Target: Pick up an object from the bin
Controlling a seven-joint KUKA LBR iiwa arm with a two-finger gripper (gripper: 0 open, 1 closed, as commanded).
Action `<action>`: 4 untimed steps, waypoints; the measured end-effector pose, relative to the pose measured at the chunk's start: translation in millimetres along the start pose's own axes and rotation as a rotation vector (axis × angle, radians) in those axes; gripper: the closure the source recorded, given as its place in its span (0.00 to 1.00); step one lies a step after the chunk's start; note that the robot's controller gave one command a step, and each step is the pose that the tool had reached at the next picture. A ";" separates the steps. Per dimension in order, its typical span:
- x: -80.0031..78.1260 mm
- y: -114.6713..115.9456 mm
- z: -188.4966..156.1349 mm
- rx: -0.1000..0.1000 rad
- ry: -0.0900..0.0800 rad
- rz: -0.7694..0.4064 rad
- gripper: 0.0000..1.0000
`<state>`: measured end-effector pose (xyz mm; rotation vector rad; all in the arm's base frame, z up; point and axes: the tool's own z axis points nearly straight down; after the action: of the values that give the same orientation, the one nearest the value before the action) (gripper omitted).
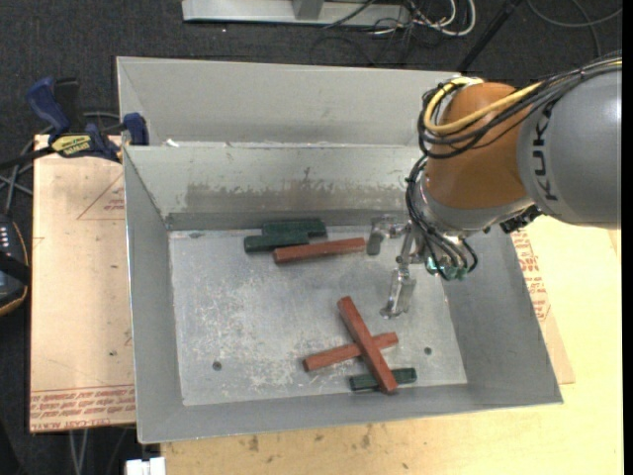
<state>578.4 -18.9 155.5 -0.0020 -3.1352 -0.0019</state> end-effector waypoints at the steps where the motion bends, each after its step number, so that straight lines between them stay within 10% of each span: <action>1: -1.9 0.0 -4.3 0.000 -0.008 -0.001 0.00; 3: 48.1 4.8 85.8 -0.003 0.002 0.265 0.00; 4: 41.6 -0.7 52.3 -0.001 -0.009 0.504 0.00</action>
Offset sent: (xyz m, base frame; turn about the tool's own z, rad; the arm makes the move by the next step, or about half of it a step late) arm -0.0554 0.0072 -0.0855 0.3513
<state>536.4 -19.5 103.5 -0.7860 -3.0442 -0.0014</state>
